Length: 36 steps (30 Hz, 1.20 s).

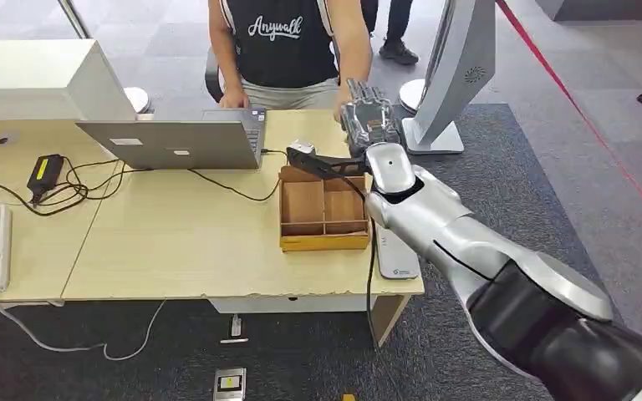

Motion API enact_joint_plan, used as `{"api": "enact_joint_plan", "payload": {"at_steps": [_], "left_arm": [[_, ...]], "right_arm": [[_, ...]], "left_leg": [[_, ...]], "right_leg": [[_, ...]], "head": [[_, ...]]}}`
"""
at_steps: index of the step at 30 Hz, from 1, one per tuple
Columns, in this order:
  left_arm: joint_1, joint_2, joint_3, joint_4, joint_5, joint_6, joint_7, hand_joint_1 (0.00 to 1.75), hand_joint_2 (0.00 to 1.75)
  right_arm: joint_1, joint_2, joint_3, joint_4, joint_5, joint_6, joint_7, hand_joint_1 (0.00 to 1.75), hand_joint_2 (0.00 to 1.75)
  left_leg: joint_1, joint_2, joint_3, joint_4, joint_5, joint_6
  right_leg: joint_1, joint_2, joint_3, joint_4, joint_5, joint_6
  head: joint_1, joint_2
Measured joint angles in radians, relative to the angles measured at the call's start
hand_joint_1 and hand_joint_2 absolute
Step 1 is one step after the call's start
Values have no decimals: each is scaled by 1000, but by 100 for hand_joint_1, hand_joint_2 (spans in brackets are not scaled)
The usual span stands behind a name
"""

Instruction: Pass the card to the sensor for recognition and then transmit it.

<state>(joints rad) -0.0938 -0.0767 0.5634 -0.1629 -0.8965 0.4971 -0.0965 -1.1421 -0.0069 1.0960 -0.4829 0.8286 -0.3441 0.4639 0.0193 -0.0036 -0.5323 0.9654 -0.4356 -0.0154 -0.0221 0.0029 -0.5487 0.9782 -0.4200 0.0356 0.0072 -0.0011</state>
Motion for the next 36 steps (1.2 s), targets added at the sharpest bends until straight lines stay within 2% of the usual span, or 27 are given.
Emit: {"api": "enact_joint_plan", "payload": {"at_steps": [1, 4, 5, 19, 23, 28, 31, 33, 36], "left_arm": [[0, 0, 0, 0, 0, 0, 0, 0, 175], [0, 0, 0, 0, -1, -1, -1, 0, 175], [0, 0, 0, 0, -2, -1, -2, 0, 175], [1, 0, 0, 0, -17, -5, -2, 0, 175], [1, 0, 0, 0, -17, -5, -5, 0, 175], [1, 0, 0, 1, -17, -3, -5, 0, 175], [2, 0, 0, 1, -16, -3, 4, 0, 175], [1, 0, 0, 1, -13, -2, 5, 0, 175], [2, -1, 2, 2, -7, 0, 5, 0, 175]], "right_arm": [[0, 1, 0, 2, 0, 0, 0, 0, 175], [0, 2, 2, 6, 0, 1, 7, 0, 175], [0, 2, 3, 8, 1, 1, 13, 0, 0], [-2, -13, 14, 13, 15, 3, 47, 0, 0], [-2, -20, 11, 13, -20, -22, 41, 0, 0], [0, -30, -17, -6, -100, -94, -8, 0, 0], [13, -38, -50, -36, -204, -161, -75, 0, 0], [23, -44, -75, -58, -257, -181, -114, 0, 0], [54, -62, -117, -132, -388, -209, -210, 0, 0]], "left_leg": [[0, 0, 0, 0, 0, 0], [0, 0, 0, 0, 0, 0], [0, 0, 0, 0, 0, 0], [0, 0, 0, 0, 0, 0], [0, 0, 0, 0, 0, 0], [0, 0, 0, 0, 0, 0], [0, 0, 0, 0, 0, 0], [0, 0, 0, 0, 0, 0], [0, 0, 1, 0, 0, 0]], "right_leg": [[0, 0, 0, 0, 0, 0], [0, 0, 0, 0, 0, 0], [0, 0, 0, 0, 0, 0], [0, 0, 0, 0, 0, 0], [0, 0, 0, 0, 0, 0], [0, 0, 0, 0, 0, 0], [0, 0, 0, 0, 0, 0], [0, 0, 0, 0, 0, 0], [0, 0, 0, 0, 0, 0]], "head": [[0, 0], [0, 0], [0, 0], [0, 0], [0, 0], [0, 0], [0, 0], [0, 0], [0, 0]]}}
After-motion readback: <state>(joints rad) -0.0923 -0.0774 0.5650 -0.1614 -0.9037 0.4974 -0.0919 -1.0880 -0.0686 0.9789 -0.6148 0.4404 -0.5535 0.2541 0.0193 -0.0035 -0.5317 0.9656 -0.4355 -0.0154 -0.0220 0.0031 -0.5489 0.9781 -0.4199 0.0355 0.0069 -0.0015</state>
